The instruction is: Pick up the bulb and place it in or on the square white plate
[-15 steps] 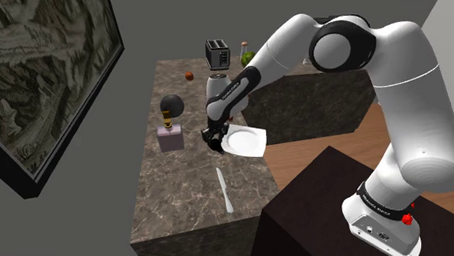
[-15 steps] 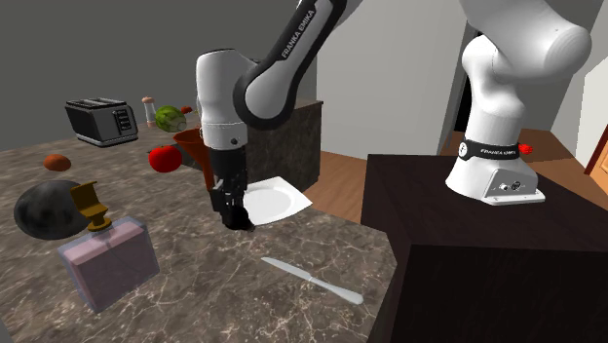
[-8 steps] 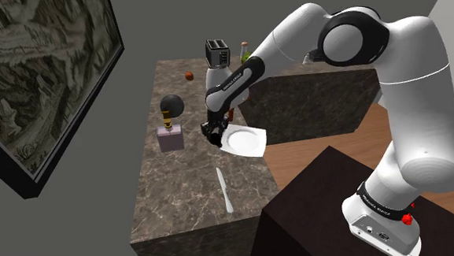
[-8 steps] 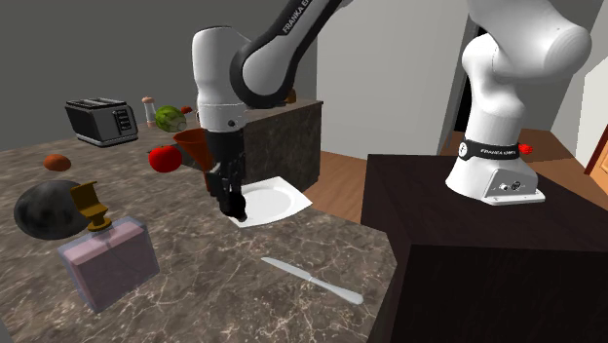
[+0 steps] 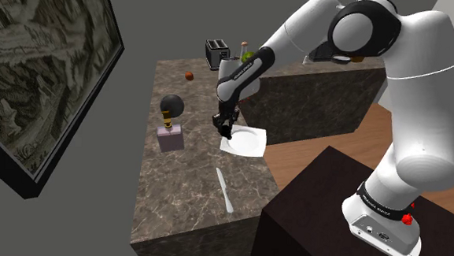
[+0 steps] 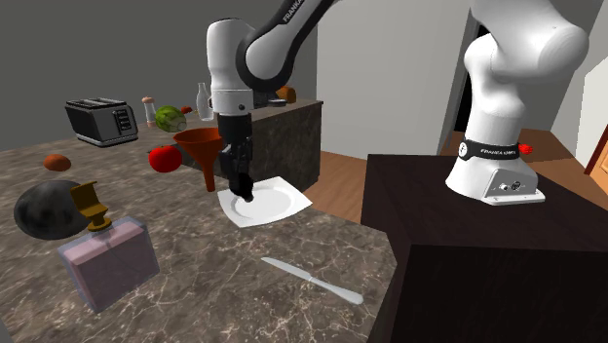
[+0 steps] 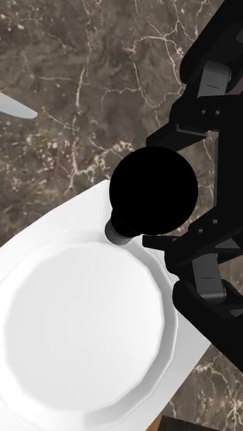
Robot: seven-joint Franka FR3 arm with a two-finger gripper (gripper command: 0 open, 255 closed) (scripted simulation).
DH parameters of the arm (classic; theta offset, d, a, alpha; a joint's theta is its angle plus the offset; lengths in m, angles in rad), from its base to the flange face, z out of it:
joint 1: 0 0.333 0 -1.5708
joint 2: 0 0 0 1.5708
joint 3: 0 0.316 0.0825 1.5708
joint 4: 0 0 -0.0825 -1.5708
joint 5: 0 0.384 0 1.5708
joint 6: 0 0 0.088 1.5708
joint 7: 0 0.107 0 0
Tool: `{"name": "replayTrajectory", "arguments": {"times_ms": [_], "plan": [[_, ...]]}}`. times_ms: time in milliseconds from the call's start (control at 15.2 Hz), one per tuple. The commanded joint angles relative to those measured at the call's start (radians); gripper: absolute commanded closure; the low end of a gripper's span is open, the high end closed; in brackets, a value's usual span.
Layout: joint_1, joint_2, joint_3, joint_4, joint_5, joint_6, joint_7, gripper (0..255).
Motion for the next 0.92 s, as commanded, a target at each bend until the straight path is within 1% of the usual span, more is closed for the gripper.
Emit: {"name": "replayTrajectory", "arguments": {"times_ms": [0, 330, 396, 858], "plan": [[-0.039, -0.011, -0.006, -0.010, 0.006, -0.004, -0.050, 255], [-0.128, -0.034, -0.023, -0.025, 0.019, -0.020, -0.162, 255], [-0.154, -0.038, -0.028, -0.023, 0.022, -0.027, -0.195, 255], [-0.157, 0.034, -0.023, -0.017, 0.029, 0.038, -0.204, 255]]}}
